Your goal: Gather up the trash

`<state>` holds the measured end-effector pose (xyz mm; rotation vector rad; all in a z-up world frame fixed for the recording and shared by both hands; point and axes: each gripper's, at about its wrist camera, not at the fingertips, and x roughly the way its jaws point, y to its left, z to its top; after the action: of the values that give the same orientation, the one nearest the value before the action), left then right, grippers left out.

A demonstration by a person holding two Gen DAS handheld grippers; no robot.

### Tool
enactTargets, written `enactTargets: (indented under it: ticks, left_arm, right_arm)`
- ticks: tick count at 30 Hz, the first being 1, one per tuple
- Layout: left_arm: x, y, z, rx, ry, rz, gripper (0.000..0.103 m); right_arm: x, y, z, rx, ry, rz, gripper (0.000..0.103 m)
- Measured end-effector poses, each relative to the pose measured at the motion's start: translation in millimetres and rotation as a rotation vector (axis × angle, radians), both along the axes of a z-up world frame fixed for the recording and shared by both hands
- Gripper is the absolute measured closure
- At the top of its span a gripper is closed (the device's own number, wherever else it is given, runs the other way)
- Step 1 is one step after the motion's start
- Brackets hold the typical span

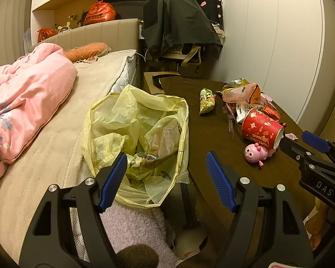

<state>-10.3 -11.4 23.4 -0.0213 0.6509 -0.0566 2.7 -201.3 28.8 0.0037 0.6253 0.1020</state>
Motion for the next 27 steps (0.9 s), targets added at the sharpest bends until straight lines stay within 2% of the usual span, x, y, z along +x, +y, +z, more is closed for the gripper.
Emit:
enactTargets:
  ticks: [27]
  left_arm:
    - [-1.6, 3.3, -1.6, -0.001, 0.007, -0.001, 0.033]
  right_arm:
    - [-1.1, 1.0, -3.5, 0.002, 0.009, 0.000, 0.036]
